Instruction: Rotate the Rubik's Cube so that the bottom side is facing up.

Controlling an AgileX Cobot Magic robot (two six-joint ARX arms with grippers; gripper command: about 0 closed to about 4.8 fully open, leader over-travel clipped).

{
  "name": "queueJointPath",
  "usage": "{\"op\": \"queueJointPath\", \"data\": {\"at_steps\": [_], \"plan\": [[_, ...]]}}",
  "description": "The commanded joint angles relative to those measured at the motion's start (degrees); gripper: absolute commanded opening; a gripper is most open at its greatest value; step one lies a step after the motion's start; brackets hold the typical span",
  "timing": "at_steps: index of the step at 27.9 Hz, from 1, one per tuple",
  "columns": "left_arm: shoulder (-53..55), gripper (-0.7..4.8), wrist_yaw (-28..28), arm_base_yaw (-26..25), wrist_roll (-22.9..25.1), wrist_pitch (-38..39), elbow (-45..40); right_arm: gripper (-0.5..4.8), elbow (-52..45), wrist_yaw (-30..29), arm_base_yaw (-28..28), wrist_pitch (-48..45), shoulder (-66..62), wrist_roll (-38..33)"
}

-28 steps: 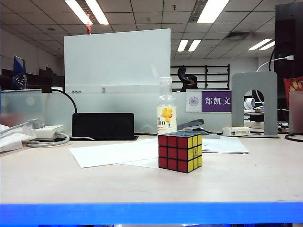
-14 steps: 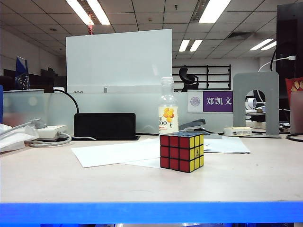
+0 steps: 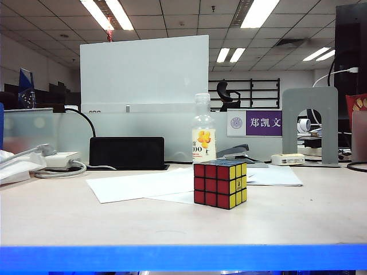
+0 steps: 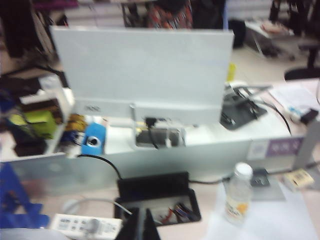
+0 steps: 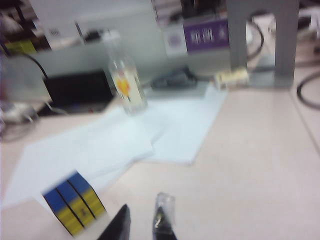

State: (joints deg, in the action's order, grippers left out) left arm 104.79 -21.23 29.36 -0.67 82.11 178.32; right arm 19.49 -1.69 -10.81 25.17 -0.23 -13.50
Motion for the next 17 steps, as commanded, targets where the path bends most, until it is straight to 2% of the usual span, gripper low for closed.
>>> {"op": "queueJointPath", "data": {"at_steps": [1, 5, 8, 12, 15, 17], "plan": [[-0.96, -0.06, -0.9, 0.07, 1.77, 0.2, 0.17, 0.71, -4.11, -0.13, 0.02, -5.84, 0.09, -3.17], [-1.95, -0.06, -0.52, 0.07, 1.77, 0.2, 0.17, 0.71, -8.39, 0.92, 0.02, -11.04, 0.11, -9.46], [-2.8, -0.06, 1.27, 0.07, 1.75, 0.2, 0.17, 0.71, -12.07, 3.72, 0.02, -16.76, 0.11, -9.44], [-4.07, -0.06, 6.56, 0.09, 1.68, 0.2, 0.17, 0.71, -17.9, 9.44, 0.07, -23.47, 0.13, -9.35], [-4.57, -0.06, 4.15, 0.07, 1.99, 0.24, 0.17, 0.71, -19.39, 11.98, 0.13, -21.64, 0.09, -9.2], [-4.31, -0.06, -1.4, 0.07, 3.04, 0.24, 0.02, 0.71, -19.39, 13.22, 0.11, -20.24, -0.15, -9.16]]}}
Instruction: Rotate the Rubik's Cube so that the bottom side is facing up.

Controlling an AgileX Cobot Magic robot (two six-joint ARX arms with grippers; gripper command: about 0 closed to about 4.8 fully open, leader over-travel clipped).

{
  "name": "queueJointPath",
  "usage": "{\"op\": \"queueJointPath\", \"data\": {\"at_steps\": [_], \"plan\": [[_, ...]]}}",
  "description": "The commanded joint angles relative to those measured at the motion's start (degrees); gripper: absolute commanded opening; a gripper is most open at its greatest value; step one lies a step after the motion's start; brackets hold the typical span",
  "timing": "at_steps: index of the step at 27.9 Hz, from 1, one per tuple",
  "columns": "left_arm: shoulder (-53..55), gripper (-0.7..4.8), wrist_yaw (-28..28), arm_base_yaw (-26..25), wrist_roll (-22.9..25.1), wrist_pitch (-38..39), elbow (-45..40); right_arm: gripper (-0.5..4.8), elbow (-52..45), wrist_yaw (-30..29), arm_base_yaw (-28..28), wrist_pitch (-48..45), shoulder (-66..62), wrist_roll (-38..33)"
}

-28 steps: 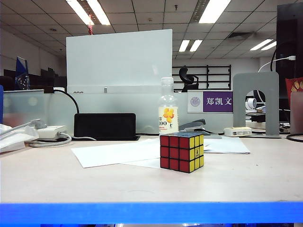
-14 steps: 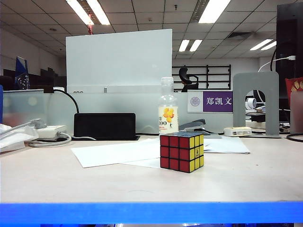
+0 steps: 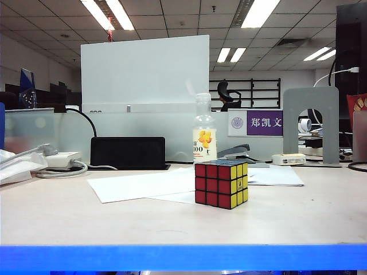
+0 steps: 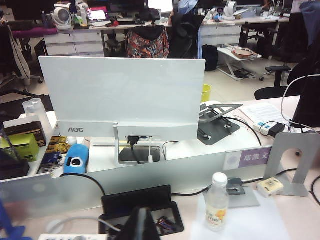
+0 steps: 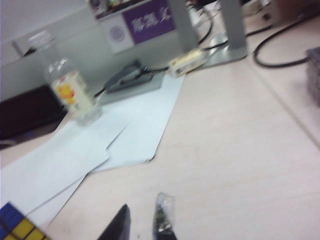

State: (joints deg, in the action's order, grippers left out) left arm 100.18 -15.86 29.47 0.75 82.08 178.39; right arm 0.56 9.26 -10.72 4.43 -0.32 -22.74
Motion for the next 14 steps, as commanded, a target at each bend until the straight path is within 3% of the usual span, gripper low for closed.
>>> {"op": "queueJointPath", "data": {"at_steps": [1, 6, 8, 10, 14], "plan": [[0.72, -0.06, -9.6, -0.04, 2.64, 0.26, -0.22, 0.71, -0.46, 2.75, 0.04, 0.48, -0.02, 0.09], [3.69, -0.06, -22.93, -0.09, 12.17, 0.33, -4.02, 0.72, -0.46, 2.62, 0.04, 0.2, -0.02, 0.09], [3.89, -0.06, -26.25, -0.09, 13.18, 0.44, -7.04, 0.72, -0.46, 2.36, 0.0, 0.2, -0.02, 0.09], [3.13, -0.06, -25.55, -0.07, 10.8, 0.55, -10.16, 0.71, -0.46, 2.43, -0.02, 0.2, -0.02, 0.09], [-1.14, -0.06, -14.95, 1.51, 3.13, 0.57, -16.66, 0.72, -0.46, 2.43, -0.02, 0.07, 0.0, 0.09]]}}
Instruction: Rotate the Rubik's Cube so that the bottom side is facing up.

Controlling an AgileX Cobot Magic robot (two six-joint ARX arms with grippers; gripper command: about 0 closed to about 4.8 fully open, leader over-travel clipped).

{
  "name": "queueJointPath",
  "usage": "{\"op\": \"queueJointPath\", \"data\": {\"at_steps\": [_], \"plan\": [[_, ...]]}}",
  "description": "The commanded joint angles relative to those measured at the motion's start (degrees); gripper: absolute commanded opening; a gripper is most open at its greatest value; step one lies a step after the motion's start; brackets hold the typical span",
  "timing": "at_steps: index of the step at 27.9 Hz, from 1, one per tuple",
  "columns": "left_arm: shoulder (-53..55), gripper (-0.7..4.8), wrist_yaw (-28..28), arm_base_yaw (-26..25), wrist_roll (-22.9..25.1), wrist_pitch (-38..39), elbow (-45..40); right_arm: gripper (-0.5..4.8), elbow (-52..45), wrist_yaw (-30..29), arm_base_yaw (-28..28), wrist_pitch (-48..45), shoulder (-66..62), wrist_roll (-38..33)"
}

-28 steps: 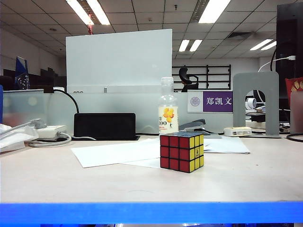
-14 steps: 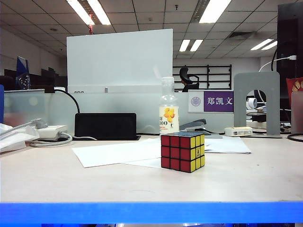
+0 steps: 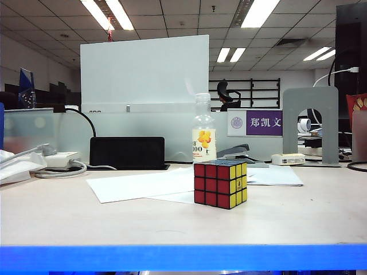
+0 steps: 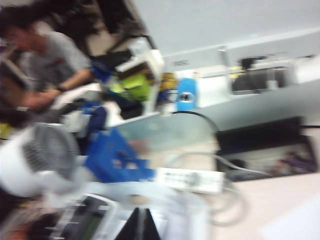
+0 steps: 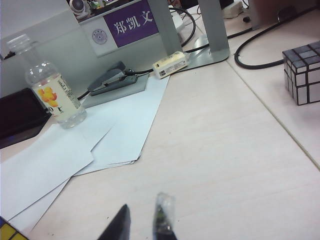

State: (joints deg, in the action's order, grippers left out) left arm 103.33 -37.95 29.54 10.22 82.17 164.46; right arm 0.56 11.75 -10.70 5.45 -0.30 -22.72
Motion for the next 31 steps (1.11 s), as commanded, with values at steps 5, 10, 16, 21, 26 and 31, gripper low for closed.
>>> {"op": "queueJointPath", "data": {"at_steps": [5, 10, 16, 21, 26, 31], "plan": [[-12.5, -0.06, 8.41, 3.21, -9.16, 0.48, -13.46, 0.72, -0.46, -0.07, -0.04, -0.98, -0.02, 0.07], [-23.67, -0.06, 14.71, 3.32, -15.54, 0.48, -28.33, 0.72, -0.46, -0.09, -0.04, -1.01, -0.02, 0.07], [-38.8, -0.06, 9.29, 1.84, -16.7, 0.46, -50.53, 0.71, -0.46, -0.04, -0.09, -0.98, -0.02, 0.07], [-48.78, -0.06, 7.93, 1.84, -21.24, 0.39, -66.66, 0.72, -0.46, -0.02, -0.11, -1.01, -0.02, 0.07], [-56.52, -0.06, 4.57, 1.86, -25.11, -2.82, -81.15, 0.71, -0.46, -0.02, -0.11, -1.01, -0.02, 0.07], [-65.02, -0.06, 4.72, 1.88, -25.53, -19.15, -96.67, 0.72, -0.46, -0.02, -0.11, -1.01, -0.02, 0.07]]}}
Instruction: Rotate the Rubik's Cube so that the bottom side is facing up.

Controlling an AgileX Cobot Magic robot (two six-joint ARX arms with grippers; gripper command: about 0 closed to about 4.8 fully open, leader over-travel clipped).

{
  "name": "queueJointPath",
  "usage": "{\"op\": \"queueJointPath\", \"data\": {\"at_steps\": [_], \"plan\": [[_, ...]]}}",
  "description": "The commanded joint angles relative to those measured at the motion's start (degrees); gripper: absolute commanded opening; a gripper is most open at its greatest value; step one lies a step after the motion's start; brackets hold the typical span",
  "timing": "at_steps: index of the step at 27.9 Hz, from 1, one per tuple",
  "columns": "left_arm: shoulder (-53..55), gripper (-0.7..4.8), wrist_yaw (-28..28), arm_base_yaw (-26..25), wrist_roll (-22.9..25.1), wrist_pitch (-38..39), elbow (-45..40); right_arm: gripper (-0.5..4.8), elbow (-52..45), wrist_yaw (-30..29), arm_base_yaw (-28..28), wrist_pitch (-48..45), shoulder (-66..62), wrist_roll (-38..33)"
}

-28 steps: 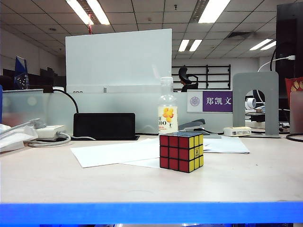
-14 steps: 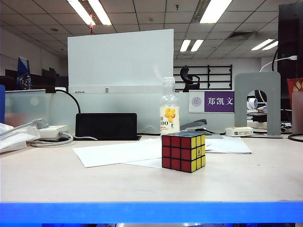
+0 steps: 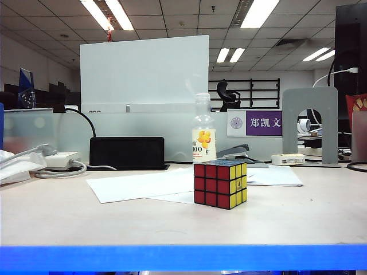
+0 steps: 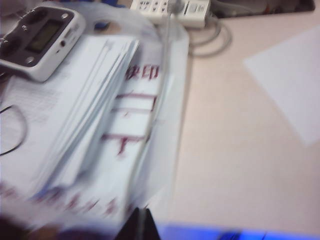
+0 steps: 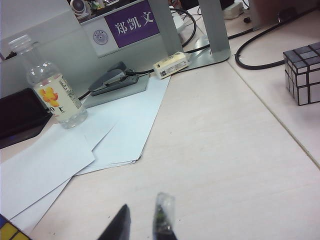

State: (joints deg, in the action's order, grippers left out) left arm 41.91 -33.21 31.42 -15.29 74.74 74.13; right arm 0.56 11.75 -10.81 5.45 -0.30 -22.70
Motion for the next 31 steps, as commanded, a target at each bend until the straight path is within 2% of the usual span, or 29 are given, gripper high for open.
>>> {"op": "queueJointPath", "data": {"at_steps": [1, 5, 9, 14, 16, 18, 22, 26, 29, 31], "plan": [[-5.16, -0.06, 0.26, 0.0, 0.13, -15.58, -9.07, 0.71, -0.46, -0.02, 0.0, -1.01, -0.02, 0.04], [-10.05, -0.06, 3.41, 0.04, 0.57, -31.41, -19.98, 0.71, -0.46, -0.04, 0.02, -1.01, -0.02, 0.04], [-12.41, -0.06, 4.7, 0.04, 8.22, -47.54, -29.7, 0.71, -0.46, -0.02, 0.02, -1.01, 0.0, 0.04], [-12.2, -0.06, 11.43, -0.13, 15.3, -68.08, -39.04, 0.71, -0.46, -0.02, 0.02, -1.01, 0.0, 0.04], [-11.89, -0.06, 12.92, -0.98, 15.67, -76.48, -42.84, 0.71, -0.46, -0.02, 0.02, -1.01, 0.0, 0.04], [-11.78, -0.06, 13.11, -2.43, 15.04, -81.79, -46.05, 0.71, -0.46, -0.02, 0.04, -1.01, 0.0, 0.04], [-11.82, -0.06, 12.28, -7.96, 15.08, -83.78, -50.16, 0.71, -0.46, -0.04, 0.04, -1.01, 0.0, 0.04], [-11.93, -0.06, 12.2, -16.26, 15.08, -83.58, -52.15, 0.71, -0.46, -0.02, 0.07, -1.01, 0.0, 0.04], [-11.91, -0.06, 12.24, -24.68, 13.68, -83.87, -52.54, 0.71, -0.46, -0.04, 0.07, -1.01, 0.0, 0.04], [-11.91, -0.06, 15.28, -30.73, 11.61, -84.35, -52.54, 0.72, -0.46, -0.04, 0.09, -1.01, 0.0, 0.04]]}}
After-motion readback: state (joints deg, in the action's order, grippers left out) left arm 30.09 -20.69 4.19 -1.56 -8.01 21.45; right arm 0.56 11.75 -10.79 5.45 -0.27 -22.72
